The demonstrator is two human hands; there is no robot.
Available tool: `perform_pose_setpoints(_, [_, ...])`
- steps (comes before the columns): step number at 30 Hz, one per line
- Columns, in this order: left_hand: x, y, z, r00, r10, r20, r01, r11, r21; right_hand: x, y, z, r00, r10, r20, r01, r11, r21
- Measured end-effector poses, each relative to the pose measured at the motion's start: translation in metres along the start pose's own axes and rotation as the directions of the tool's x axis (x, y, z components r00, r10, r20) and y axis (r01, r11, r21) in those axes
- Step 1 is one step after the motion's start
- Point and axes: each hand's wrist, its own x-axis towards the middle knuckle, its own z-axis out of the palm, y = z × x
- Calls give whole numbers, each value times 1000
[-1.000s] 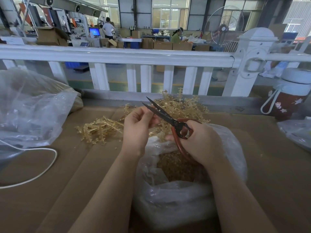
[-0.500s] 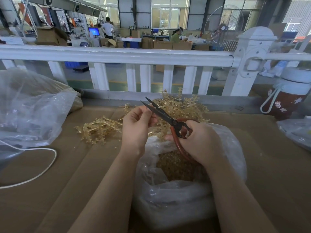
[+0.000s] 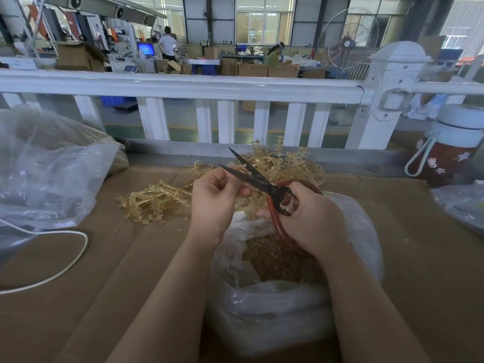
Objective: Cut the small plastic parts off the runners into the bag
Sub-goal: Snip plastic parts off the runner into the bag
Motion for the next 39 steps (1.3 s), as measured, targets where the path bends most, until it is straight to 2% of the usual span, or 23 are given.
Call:
perform_pose_setpoints(12, [-2,2,0,992,-96,83,107,984,-141,-2,2,6,1000,2,-16,-2,1000,2])
perform_pose_setpoints(23, [-1,-1,1,997,-71,16,72,993,-89,-2,-2,3,999,-30,-11,31,998,60])
perform_pose_setpoints(28, [0,-2,0,998,-54,32,56,995,-88,-2,-2,1,999,-26,-41,27,999,33])
perform_pose_setpoints(39, [1,-1,0,989,-135,68,145,974,-176,-3,-1,7,1000,-16,-24,18,996,91])
